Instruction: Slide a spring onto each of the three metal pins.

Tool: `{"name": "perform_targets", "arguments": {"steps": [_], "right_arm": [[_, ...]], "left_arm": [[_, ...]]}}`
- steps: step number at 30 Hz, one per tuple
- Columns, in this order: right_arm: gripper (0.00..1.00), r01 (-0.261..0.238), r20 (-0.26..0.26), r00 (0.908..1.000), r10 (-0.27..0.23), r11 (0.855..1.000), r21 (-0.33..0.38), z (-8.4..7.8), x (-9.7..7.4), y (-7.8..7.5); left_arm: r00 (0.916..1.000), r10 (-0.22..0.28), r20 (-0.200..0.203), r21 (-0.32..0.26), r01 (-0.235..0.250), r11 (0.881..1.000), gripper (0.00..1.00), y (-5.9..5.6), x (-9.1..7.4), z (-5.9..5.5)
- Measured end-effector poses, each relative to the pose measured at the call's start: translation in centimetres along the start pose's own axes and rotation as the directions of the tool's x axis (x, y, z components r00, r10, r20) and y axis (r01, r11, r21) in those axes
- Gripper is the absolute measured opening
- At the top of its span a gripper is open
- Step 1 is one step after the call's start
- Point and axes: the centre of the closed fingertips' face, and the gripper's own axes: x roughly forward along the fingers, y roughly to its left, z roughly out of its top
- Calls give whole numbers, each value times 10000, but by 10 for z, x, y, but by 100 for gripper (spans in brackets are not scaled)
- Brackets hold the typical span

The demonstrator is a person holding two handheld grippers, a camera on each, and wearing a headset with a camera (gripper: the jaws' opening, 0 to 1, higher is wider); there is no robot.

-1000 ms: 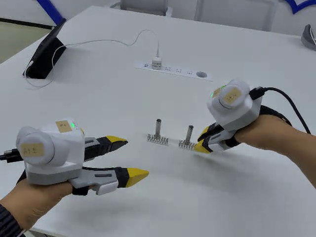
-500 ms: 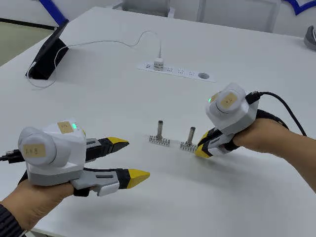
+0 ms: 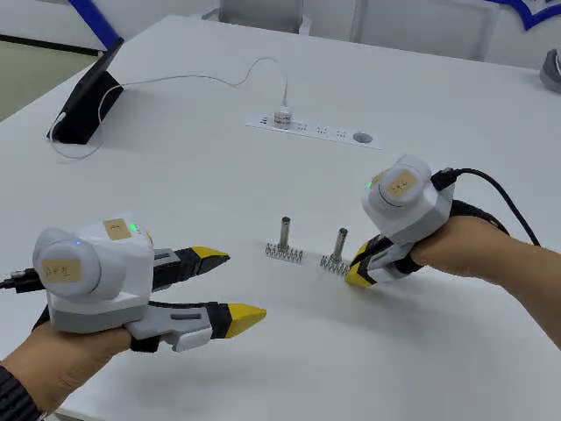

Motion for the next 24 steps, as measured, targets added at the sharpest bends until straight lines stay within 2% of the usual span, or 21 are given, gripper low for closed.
{"name": "perform_targets", "arguments": {"steps": [13,24], "right_arm": [[12,122,88,9999,-122,9999,21,3,-6,2],[12,25,51,10000,-25,9999,-151,0,-15,18]], "left_arm": [[9999,-84,-92,4,84,10000,53,-2,2,-3],[9992,-363,-137,158,366,9992,53,-8,9,-1]]}}
